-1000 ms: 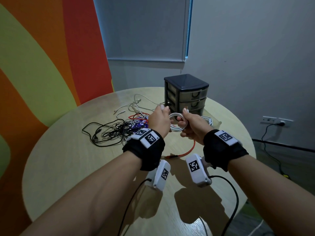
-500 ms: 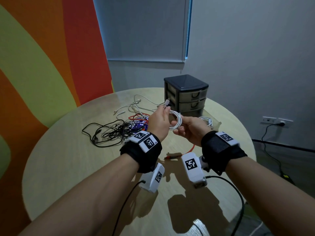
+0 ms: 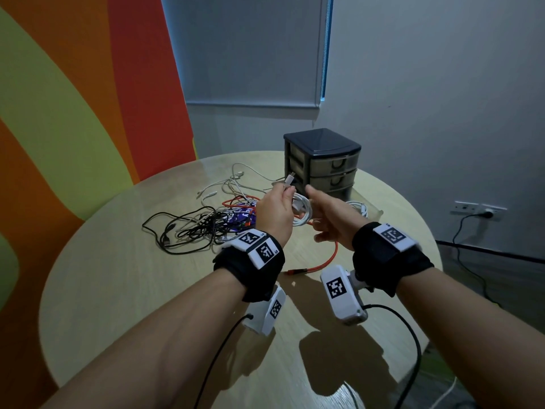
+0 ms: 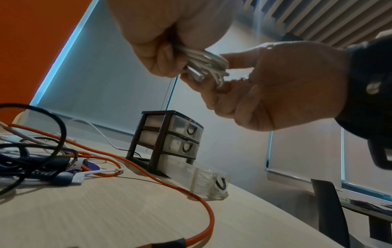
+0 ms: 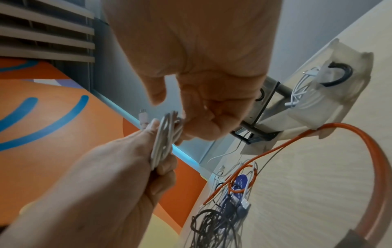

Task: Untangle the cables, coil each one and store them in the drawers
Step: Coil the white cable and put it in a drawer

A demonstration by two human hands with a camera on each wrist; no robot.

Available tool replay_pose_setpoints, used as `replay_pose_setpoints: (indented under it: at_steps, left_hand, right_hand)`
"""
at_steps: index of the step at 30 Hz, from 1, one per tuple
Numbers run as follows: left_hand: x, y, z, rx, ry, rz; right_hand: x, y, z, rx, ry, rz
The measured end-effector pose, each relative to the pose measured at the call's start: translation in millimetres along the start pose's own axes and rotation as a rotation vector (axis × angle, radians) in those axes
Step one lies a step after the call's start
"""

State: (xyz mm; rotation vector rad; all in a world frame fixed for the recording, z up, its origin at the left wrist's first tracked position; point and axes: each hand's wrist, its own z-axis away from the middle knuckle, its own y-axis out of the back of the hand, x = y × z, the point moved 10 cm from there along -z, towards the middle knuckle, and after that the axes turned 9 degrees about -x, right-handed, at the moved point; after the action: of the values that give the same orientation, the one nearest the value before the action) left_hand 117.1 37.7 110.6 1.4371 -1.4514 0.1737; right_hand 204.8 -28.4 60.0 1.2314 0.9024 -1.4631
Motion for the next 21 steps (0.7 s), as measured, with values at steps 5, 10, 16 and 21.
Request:
replay_pose_setpoints:
  at_steps: [5, 10, 16, 21]
  left_hand:
    - [-9, -8, -2, -0.106, 0.094, -0.033]
    - [-20, -16, 1, -0.220, 0.156, 0.011]
    - [-23, -24, 7, -0.309, 0.159, 0.056]
    - [-21, -22, 5, -0.291, 0.110, -0.099]
  right_hand:
    - [1, -4, 0, -0.036, 0.009, 0.104]
    - [14, -7, 1, -0.089, -0.072, 0.123]
    - [21, -8, 0, -0.121, -0.102, 0.140]
    - [18, 2, 1, -0.041, -0.073, 0.128]
